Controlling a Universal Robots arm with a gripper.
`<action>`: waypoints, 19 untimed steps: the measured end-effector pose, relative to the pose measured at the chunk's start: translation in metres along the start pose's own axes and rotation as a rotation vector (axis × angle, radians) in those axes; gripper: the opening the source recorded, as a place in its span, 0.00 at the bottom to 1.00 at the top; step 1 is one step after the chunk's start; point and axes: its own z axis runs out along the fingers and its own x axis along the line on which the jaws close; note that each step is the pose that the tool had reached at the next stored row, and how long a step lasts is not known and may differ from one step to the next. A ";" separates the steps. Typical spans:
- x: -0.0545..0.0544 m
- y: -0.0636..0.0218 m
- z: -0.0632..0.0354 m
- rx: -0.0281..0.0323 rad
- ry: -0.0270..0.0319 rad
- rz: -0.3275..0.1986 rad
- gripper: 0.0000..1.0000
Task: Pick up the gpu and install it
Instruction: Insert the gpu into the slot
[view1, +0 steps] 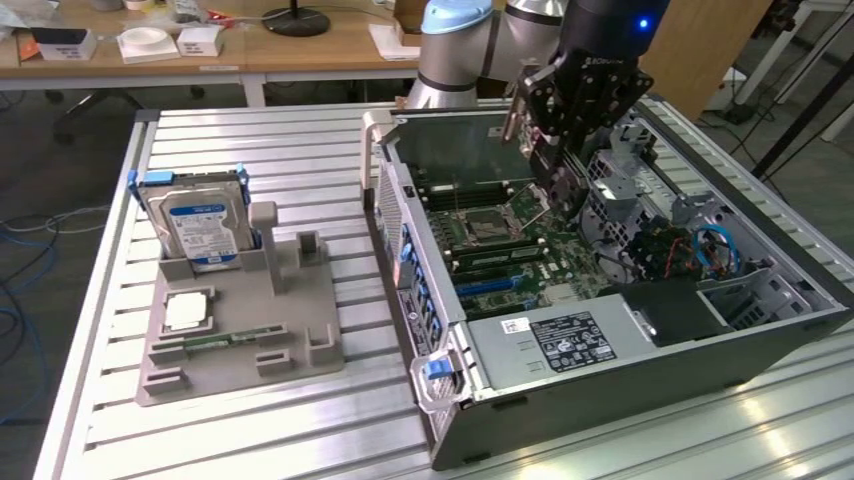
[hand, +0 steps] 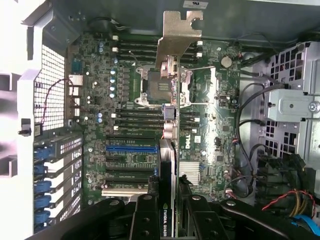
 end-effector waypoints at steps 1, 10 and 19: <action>0.000 0.0002 0.0003 -0.0004 -0.0001 -0.004 0.26; 0.000 0.0009 0.0015 -0.0013 0.0004 -0.031 0.26; 0.000 0.0010 0.0026 -0.0030 0.0009 -0.073 0.26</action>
